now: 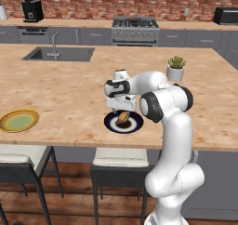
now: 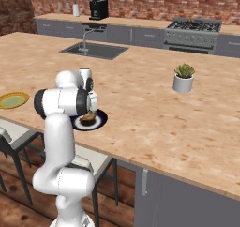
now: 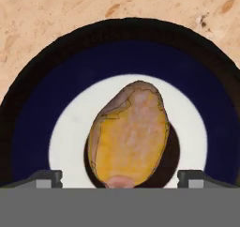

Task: Take the chicken drumsticks from the pan and place one on each plate on the dining counter.

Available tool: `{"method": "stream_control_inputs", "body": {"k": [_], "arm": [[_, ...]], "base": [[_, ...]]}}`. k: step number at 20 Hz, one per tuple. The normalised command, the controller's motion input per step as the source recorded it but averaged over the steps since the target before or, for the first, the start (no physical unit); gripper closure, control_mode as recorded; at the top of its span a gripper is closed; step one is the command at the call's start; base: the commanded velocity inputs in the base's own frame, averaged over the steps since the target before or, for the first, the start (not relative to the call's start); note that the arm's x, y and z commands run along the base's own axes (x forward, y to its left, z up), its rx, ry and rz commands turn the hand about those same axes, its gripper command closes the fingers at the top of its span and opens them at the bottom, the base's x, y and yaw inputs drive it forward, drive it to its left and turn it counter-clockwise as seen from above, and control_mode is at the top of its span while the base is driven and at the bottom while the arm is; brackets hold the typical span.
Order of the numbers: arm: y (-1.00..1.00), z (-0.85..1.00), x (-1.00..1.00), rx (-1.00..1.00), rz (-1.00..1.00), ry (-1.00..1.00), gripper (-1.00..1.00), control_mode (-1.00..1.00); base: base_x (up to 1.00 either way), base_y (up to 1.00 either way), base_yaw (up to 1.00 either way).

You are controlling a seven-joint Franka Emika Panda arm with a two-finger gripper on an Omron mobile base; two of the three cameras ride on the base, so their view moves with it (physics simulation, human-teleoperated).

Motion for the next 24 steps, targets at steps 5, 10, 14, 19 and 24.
{"method": "stream_control_inputs", "body": {"k": [5,10,14,19,24], "arm": [[-0.05,0.50,-0.23,0.13,0.00,-0.11,-1.00,-1.00],[-0.14,0.49,-0.62,0.14,0.07,-0.02,-1.00,-1.00],[-0.24,0.32,-0.88,0.03,0.22,-0.06,-1.00,-1.00],[-0.26,0.32,-0.79,0.00,0.28,-0.05,-1.00,-1.00],[-0.32,0.38,-0.73,0.00,0.31,-0.05,-1.00,-1.00]], "base": [[0.00,0.00,0.00],[0.00,0.00,0.00],[0.00,0.00,0.00],[0.00,0.00,0.00],[0.00,0.00,0.00]]}}
